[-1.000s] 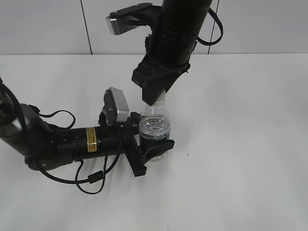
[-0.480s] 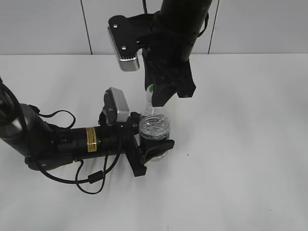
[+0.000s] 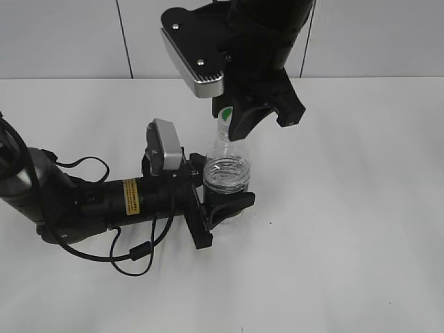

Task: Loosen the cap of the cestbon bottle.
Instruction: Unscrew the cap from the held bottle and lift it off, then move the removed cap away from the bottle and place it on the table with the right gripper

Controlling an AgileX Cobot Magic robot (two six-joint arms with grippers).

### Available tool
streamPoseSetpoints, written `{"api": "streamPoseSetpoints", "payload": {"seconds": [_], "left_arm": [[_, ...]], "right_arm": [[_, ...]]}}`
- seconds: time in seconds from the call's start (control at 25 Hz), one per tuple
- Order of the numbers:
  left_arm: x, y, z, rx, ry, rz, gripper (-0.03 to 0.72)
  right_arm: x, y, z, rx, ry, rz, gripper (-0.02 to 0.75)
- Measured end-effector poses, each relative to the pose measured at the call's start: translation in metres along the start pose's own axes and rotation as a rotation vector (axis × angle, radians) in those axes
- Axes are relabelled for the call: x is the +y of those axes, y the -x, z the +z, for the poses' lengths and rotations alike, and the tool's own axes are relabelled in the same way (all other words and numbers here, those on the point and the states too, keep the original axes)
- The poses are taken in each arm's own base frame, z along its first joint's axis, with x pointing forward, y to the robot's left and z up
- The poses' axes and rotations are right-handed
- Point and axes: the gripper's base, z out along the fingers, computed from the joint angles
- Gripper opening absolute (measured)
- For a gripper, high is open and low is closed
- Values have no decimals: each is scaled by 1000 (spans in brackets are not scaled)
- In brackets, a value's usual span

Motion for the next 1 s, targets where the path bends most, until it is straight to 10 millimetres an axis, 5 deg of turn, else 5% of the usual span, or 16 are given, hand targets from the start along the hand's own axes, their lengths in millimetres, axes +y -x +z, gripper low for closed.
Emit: {"api": "streamPoseSetpoints", "payload": {"seconds": [0.48, 0.76, 1.0], "left_arm": [[1, -9, -1, 61, 16, -15, 401], [1, -9, 0, 60, 23, -18, 401], [2, -11, 0, 52, 37, -30, 401]], "right_arm": [[0, 3, -13, -7, -35, -28, 294], [4, -12, -37, 68, -129, 761, 294], [6, -60, -49, 92, -210, 1316, 294]]}}
